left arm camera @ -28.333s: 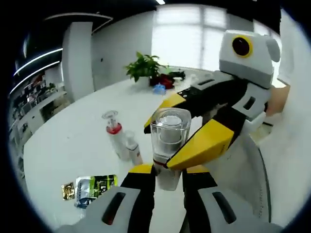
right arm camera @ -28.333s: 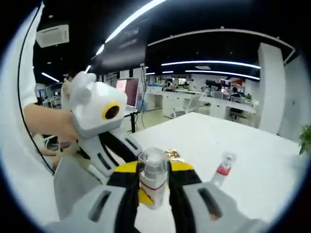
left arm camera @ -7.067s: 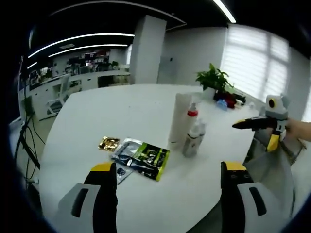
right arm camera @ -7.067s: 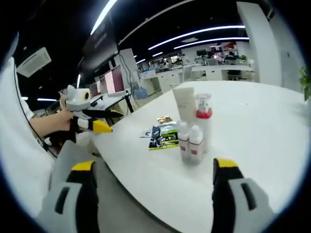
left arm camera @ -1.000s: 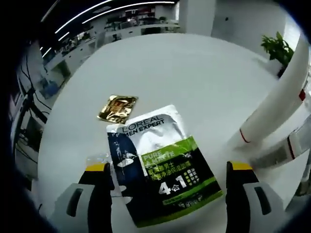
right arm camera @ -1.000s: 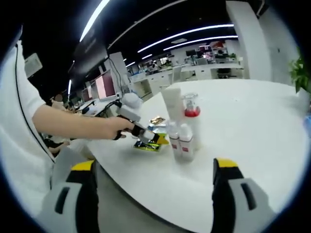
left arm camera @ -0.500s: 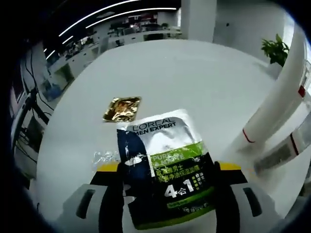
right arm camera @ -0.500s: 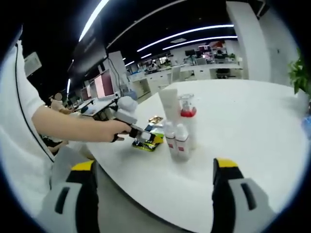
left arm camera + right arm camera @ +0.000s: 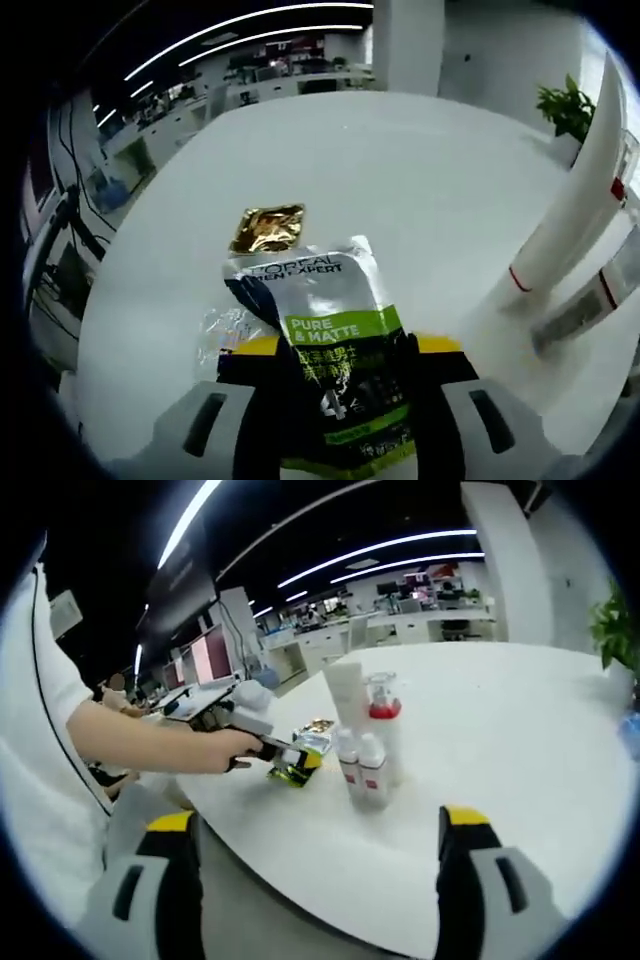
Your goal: Arrange the skincare products in the storage area until every visible bottle or jar stands upright without overlapping.
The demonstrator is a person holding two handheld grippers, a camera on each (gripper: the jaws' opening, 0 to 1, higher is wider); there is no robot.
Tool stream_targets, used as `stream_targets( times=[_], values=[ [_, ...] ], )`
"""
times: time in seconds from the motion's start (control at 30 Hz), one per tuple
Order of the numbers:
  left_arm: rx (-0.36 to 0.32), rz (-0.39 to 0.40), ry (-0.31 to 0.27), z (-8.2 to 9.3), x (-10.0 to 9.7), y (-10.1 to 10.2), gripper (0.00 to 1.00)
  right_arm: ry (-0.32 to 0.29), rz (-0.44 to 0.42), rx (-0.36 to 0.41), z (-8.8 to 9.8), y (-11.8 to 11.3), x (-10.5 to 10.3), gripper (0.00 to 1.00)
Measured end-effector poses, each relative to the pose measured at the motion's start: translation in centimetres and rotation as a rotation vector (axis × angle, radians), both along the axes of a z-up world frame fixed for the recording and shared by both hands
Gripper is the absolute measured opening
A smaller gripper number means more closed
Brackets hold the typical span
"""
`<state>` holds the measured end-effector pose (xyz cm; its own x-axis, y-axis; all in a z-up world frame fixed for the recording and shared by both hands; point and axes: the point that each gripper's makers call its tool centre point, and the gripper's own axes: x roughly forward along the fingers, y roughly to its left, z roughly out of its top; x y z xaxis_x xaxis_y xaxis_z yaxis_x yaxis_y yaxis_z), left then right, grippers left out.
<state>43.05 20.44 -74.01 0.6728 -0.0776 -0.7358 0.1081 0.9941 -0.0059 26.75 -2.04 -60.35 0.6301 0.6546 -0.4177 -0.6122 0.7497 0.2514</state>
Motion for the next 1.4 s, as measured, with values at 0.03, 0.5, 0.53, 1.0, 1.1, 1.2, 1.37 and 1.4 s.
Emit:
stream_targets(
  times=[0.03,0.5,0.53,1.0,1.1,1.2,1.37,1.4],
  values=[
    [-0.003,0.001,0.0,0.0,0.0,0.1,0.42,0.0,0.0,0.0,0.0,0.0,0.0,0.99],
    [-0.03,-0.031,-0.02,0.6,-0.5,0.6,0.18,-0.012,0.017,-0.004,0.4,0.7,-0.7,0.99],
    [-0.034,-0.033,-0.023,0.7,-0.6,0.7,0.18,-0.012,0.016,-0.004,0.4,0.7,-0.7,0.99],
    [-0.216,-0.03,-0.119,4.4,-3.1,-0.4,0.17,-0.013,0.015,0.011,0.3,1.1,-1.0,0.99],
    [-0.241,-0.045,-0.144,5.8,-3.8,-0.6,0.17,-0.011,0.019,0.015,0.3,1.4,-1.0,0.99],
    [-0.286,-0.046,-0.165,7.2,-4.7,-0.9,0.16,-0.008,0.024,0.02,0.2,1.8,-0.9,0.98],
    [-0.34,-0.076,-0.177,8.8,-6.3,-1.8,0.16,-0.004,0.043,0.023,0.2,2.7,-0.8,0.97],
    [-0.345,-0.083,-0.179,9.0,-6.8,-2.0,0.16,-0.003,0.046,0.024,0.2,2.9,-0.8,0.96]
  ],
)
